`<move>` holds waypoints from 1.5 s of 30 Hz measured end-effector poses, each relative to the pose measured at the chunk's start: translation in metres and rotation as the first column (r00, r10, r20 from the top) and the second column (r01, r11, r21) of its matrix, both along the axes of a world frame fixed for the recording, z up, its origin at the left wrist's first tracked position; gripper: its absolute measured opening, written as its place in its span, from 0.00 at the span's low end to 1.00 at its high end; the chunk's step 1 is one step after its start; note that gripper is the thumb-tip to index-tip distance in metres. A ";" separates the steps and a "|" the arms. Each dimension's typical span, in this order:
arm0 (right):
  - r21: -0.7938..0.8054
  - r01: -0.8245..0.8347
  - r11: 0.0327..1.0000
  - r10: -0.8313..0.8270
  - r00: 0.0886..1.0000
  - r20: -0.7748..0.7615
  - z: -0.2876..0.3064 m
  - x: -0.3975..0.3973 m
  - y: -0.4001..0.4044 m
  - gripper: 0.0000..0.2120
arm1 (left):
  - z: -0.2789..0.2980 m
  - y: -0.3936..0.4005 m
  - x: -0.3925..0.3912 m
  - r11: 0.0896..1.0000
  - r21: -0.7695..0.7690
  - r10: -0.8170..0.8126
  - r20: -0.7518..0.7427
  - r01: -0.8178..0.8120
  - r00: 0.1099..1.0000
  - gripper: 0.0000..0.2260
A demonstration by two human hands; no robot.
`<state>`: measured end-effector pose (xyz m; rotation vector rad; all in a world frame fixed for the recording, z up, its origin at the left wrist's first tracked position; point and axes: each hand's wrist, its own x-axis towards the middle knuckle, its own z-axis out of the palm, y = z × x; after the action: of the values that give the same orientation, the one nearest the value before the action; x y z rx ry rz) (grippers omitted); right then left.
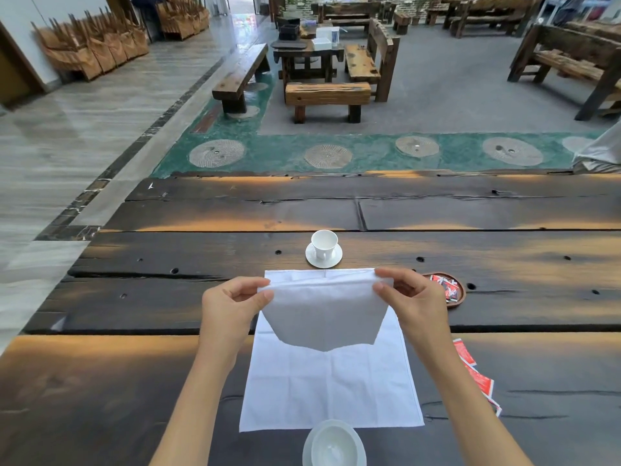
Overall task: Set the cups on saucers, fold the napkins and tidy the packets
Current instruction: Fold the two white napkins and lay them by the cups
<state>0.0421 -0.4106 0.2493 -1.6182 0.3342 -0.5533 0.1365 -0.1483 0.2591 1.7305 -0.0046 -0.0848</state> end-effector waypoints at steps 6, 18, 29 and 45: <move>-0.089 0.065 0.994 -0.061 0.997 0.052 0.000 0.003 0.004 0.15 | 0.001 -0.007 0.000 0.998 -0.019 0.067 0.049 -0.066 0.997 0.07; -0.261 -0.076 0.962 0.078 0.997 -0.005 0.026 0.008 0.001 0.07 | 0.021 -0.003 0.006 0.992 0.113 -0.081 0.233 0.056 0.969 0.08; -0.059 0.020 0.998 -0.007 0.977 0.211 0.082 0.048 -0.009 0.07 | 0.042 -0.026 0.023 0.830 -0.521 -0.287 -0.092 0.200 0.953 0.18; 0.282 -0.326 0.902 0.381 0.910 -0.165 -0.023 0.061 -0.014 0.22 | -0.039 -0.001 0.026 0.899 -0.402 -0.337 -0.385 0.173 0.859 0.20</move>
<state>0.1036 -0.4242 0.2262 -1.4500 0.2477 -0.0490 0.1628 -0.1494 0.2199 1.3036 0.0812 -0.6484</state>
